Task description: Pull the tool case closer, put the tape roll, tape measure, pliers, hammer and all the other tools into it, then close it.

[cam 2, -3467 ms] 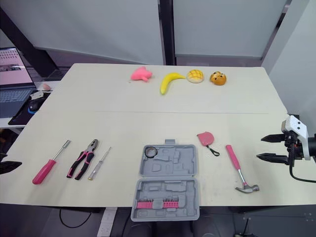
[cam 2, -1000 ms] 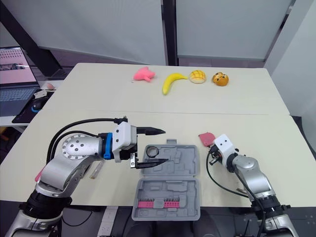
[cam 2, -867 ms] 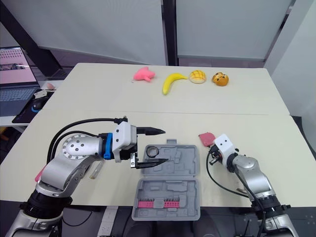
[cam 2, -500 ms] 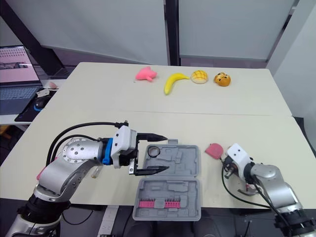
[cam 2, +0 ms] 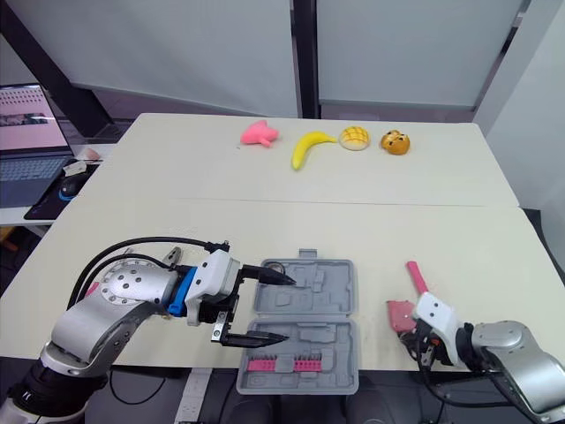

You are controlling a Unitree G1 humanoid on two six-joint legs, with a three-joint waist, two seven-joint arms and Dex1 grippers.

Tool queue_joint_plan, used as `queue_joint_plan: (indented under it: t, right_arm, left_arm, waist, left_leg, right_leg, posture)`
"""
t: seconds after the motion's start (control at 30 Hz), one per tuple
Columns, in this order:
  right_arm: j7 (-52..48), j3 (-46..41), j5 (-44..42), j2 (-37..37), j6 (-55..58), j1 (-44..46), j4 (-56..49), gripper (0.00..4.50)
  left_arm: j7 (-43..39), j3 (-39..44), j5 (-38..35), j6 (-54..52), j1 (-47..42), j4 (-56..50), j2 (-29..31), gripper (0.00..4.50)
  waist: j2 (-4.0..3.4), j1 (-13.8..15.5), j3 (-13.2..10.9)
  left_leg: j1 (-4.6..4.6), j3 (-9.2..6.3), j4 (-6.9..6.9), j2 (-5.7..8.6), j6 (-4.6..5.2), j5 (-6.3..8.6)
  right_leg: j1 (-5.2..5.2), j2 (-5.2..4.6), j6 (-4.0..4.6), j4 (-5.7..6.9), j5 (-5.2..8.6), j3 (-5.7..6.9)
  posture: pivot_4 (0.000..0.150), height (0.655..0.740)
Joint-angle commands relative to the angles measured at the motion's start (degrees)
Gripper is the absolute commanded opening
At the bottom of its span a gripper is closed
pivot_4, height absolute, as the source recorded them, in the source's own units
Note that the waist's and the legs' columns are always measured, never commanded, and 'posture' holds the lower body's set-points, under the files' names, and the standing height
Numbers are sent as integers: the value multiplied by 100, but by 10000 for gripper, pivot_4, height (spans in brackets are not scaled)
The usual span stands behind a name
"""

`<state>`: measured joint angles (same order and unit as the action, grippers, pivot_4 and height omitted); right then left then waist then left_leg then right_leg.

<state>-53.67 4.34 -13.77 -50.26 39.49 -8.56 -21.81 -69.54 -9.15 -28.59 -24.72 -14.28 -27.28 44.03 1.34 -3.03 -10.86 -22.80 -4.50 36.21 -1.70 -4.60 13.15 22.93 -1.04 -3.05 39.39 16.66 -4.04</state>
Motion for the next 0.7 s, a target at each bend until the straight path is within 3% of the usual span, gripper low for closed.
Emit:
queue_joint_plan:
  t: [0.03,0.23,0.33,0.57,0.7]
  right_arm:
    - [-86,108,-72,-91,-8,-139,-297,114]
    - [-60,140,-35,-63,-289,-187,-234,114]
    - [-280,49,-14,-310,-553,-227,-207,6368]
    - [-1183,-834,-881,-793,-850,-237,-619,20960]
    - [-1674,-971,-519,-728,-2643,39,37,29475]
  left_arm:
    - [-151,-92,55,118,8,-123,118,45000]
    - [-168,-112,63,96,-53,-118,99,45000]
    - [-141,-117,50,60,-89,-152,85,45000]
    - [-119,-106,-7,83,-130,-246,32,45000]
    - [-102,-138,40,289,-106,-277,-95,45000]
  waist:
    - [0,3,0]
    - [1,4,0]
    - [0,6,0]
    - [0,11,0]
    - [6,16,0]
  left_leg:
    - [0,0,0,0,0,0]
    - [2,-1,0,0,0,0]
    - [5,-3,0,0,0,0]
    - [16,-10,-1,-2,1,0]
    - [52,-9,-6,-2,1,2]
  right_leg:
    - [0,0,0,0,0,0]
    - [-4,0,-3,-2,2,0]
    - [-7,0,-17,-2,10,2]
    - [-29,1,-24,-16,14,10]
    - [-76,-1,-30,-42,16,11]
  posture:
    - [1500,7400]
    - [1500,7400]
    - [1500,7400]
    - [1500,7400]
    - [1500,7400]
